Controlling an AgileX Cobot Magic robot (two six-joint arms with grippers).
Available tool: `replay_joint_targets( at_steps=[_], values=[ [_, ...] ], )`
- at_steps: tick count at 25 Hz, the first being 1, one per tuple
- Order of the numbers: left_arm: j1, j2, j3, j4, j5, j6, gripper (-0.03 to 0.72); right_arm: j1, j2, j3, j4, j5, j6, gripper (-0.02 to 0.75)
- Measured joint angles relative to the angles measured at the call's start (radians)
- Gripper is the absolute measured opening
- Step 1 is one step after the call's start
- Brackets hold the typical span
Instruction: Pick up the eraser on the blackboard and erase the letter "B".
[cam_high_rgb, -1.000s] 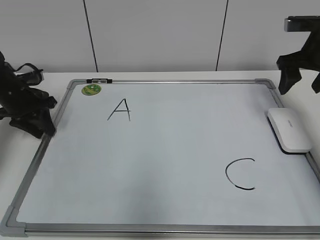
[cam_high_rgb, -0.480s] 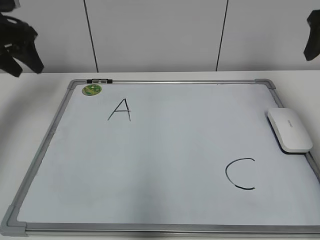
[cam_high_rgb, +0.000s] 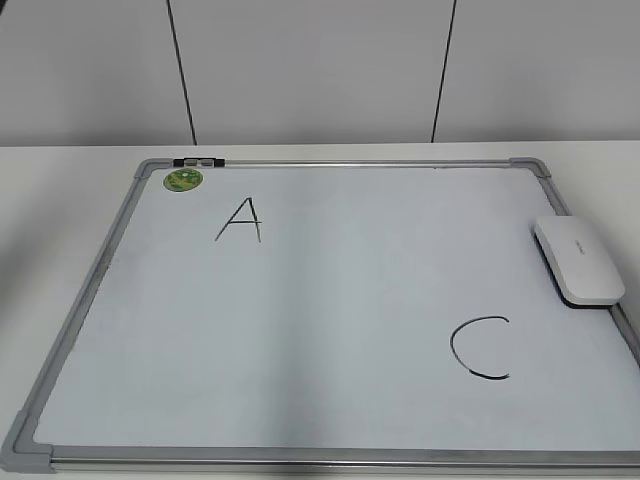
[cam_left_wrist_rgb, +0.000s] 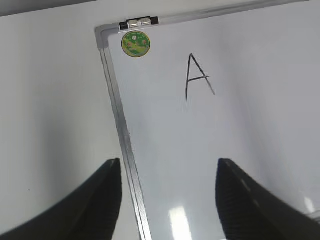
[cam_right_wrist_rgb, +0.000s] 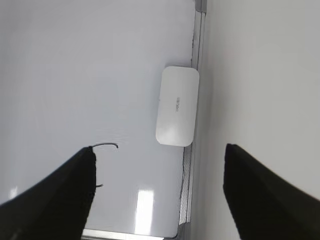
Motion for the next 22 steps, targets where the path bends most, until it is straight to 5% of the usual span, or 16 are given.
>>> replay_joint_targets(
  at_steps=[22],
  values=[
    [-0.004,-0.865,0.767,0.043,0.018,-0.01,0.442,0.03,-0.968,0.698,0.019,0.02,0.037,0.587]
  ],
)
